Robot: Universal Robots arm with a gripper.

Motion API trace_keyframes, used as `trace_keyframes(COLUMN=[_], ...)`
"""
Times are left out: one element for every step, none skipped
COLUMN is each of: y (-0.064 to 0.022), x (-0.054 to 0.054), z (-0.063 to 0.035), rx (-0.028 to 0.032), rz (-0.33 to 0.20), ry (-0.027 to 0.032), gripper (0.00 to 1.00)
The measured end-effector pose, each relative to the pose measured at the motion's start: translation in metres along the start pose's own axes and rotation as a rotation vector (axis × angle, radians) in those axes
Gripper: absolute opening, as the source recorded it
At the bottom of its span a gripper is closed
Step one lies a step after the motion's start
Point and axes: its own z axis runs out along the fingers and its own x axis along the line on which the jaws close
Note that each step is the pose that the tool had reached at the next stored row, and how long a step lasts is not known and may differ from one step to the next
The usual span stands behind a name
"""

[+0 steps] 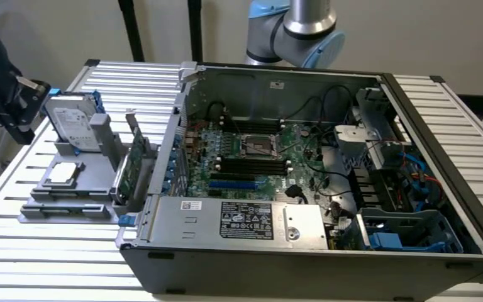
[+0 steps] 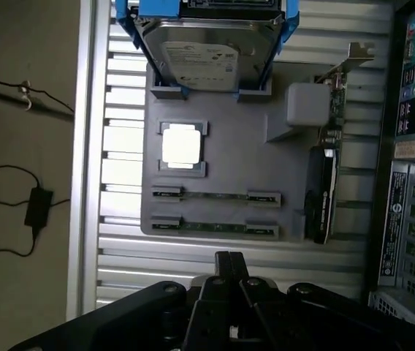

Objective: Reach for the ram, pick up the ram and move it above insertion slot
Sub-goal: 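Reach for the ram, then pick up the ram and move it above insertion slot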

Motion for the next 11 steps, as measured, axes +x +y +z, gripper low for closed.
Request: trace_keyframes(y=[0.0000, 0.0000, 0.0000, 0.0000, 0.0000, 0.0000, 0.0000, 0.0000, 0.0000, 0.0000, 0.0000], x=[0.0000, 0.0000, 0.0000, 0.0000, 0.0000, 0.0000, 0.0000, 0.0000, -0.0001, -0.0001, -0.0001], z=[0.0000, 0.0000, 0.0001, 0.0002, 0.0002, 0.0003, 0.0003, 0.0003, 0.0003, 0.0003, 0.0002], rx=[0.0004, 0.0008, 0.0012, 0.0015, 0.0018, 0.0022, 0.0026, 0.0029, 0.0034, 0.0038, 0.0043], rz=[-0.018, -0.038, -0.055, -0.073, -0.091, -0.109, -0.127, -0.145, -0.165, -0.182, -0.201], ry=[0.0007, 0.0015, 0.0022, 0.0028, 0.0036, 0.0042, 0.0049, 0.0055, 0.0059, 0.0062, 0.0067], gripper=[0.11, 0.11, 0.11, 0.11, 0.11, 0.11, 0.11, 0.11, 0.11, 0.11, 0.11])
